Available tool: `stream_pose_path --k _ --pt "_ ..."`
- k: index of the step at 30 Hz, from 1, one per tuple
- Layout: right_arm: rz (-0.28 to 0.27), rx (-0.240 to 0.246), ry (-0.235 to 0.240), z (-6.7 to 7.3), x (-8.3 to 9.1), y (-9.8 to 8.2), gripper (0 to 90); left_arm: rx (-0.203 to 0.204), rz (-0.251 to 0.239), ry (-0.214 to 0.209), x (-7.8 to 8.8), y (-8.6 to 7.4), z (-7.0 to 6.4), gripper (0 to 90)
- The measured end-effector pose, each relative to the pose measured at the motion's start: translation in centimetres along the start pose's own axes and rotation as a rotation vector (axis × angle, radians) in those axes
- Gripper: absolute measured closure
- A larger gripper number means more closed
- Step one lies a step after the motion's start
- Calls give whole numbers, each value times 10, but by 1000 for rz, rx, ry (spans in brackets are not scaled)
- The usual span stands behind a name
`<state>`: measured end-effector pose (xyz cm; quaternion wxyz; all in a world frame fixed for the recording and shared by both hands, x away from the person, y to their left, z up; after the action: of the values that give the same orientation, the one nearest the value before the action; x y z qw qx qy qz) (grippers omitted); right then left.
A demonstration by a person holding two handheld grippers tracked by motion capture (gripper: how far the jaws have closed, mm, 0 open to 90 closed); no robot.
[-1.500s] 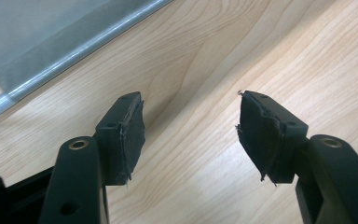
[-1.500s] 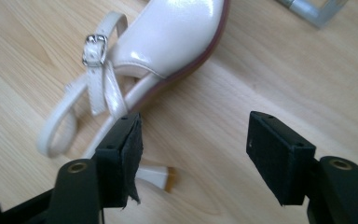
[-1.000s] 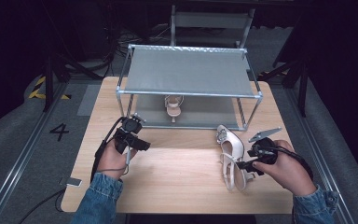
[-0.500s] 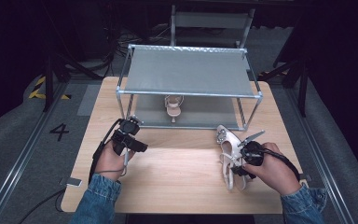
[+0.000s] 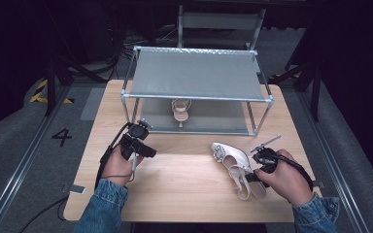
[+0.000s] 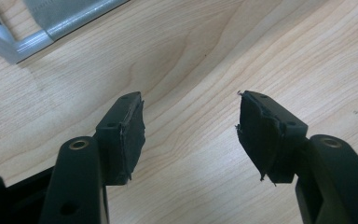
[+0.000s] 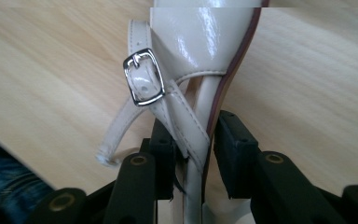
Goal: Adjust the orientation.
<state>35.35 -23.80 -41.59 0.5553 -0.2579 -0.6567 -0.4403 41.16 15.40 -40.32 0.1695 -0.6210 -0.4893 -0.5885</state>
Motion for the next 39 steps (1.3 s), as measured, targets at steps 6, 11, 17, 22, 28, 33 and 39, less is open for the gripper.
stream_pose_path --k 6,11,17,22,28,33,39 --pt "10 -99 94 -11 -1 -3 696 -33 8 -1 -2 4 -3 399" --pt "-51 -139 47 -29 -5 -3 630 -43 13 -4 -4 6 -6 397" --pt "-261 -30 -198 -46 1 0 429 -37 13 -7 -4 5 -6 396" --pt "-271 -11 -200 -50 5 -1 403 -35 8 -5 -4 5 -6 396" --pt "-320 22 -204 -43 26 -3 357 -37 9 -3 -2 5 -5 396" --pt "-348 70 -159 -30 42 -1 307 -34 17 -2 -3 1 -4 396" --pt "-224 133 -153 -21 25 4 231 -15 8 11 1 -7 1 394"
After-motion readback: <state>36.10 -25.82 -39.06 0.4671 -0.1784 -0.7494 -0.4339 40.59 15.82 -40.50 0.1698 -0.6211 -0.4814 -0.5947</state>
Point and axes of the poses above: each handheld gripper's, and its own axes: x roughly backward along the jaws, y roughly out of its top, z roughly to its left, the point moved 1 cm from there along -x, roughly forward along the jaws, and after that the axes turned 10 degrees about -y, right-handed, at the moved point
